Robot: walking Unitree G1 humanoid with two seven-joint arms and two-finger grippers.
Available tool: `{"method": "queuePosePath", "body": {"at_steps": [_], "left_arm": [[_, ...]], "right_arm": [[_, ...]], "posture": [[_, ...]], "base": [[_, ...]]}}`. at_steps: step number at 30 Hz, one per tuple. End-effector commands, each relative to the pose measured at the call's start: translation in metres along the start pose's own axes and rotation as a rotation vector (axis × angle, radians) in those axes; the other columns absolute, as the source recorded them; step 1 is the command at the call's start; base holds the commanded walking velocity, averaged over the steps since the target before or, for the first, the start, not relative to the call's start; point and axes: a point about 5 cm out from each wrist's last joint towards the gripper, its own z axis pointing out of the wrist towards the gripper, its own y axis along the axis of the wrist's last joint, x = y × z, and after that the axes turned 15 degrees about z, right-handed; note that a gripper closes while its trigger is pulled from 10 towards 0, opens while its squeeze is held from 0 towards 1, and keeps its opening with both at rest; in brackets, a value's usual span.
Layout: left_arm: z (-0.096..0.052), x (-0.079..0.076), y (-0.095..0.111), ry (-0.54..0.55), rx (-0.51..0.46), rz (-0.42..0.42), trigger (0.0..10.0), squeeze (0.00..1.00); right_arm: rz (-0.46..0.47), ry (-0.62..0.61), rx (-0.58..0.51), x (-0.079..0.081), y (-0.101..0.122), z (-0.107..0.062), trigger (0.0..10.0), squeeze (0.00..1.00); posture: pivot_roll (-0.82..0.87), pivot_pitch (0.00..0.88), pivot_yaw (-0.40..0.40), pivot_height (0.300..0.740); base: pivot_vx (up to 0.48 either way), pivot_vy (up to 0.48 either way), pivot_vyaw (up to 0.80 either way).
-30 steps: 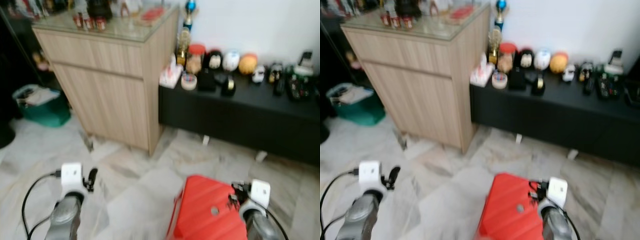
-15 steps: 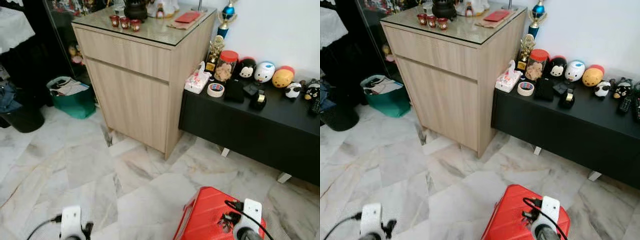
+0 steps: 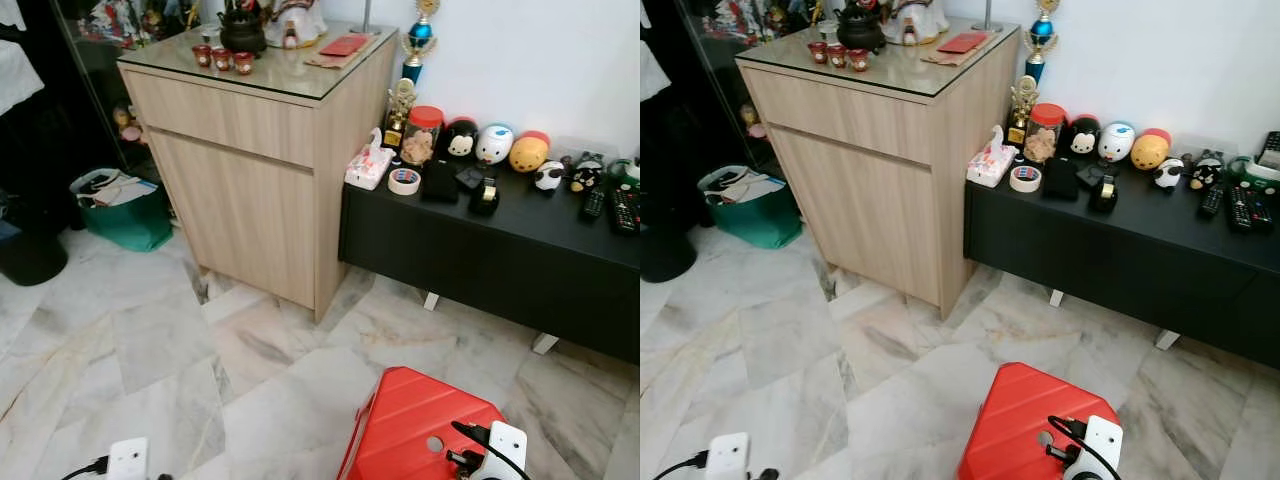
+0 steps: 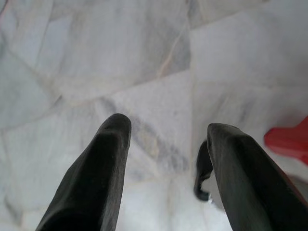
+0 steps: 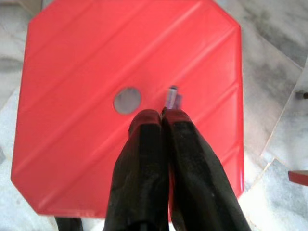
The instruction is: Hang keys on a hook
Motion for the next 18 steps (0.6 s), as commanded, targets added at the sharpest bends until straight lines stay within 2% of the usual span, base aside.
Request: {"method": "queuePosePath", "body": {"at_steps": [1,6,12,18], "left_arm": [[-0.002,0.002,-0.01,-0.005,0.039,-0.012,10.0,0.0],[-0.004,0.004,-0.018,-0.009,0.064,-0.01,10.0,0.0],[-0.004,-0.011,-0.021,-0.027,0.083,-0.023,10.0,0.0],[-0.004,-0.02,-0.019,-0.038,0.088,-0.021,10.0,0.0]], "right_arm": [[0.022,0.001,-0.005,0.004,0.002,0.001,10.0,0.0],[0.024,-0.004,0.006,0.003,0.001,0.001,10.0,0.0],[0.024,-0.043,0.027,-0.012,-0.002,-0.001,10.0,0.0],[0.033,-0.057,0.032,-0.016,-0.003,-0.002,10.0,0.0]], "posture": [[0.04,0.0,-0.014,0.74],[0.04,0.0,-0.015,0.74],[0.05,0.0,-0.025,0.74],[0.04,0.0,-0.023,0.74]], "base": [[-0.255,0.0,0.0],[-0.28,0.0,0.0],[-0.323,0.0,0.0],[-0.369,0.0,0.0]]}}
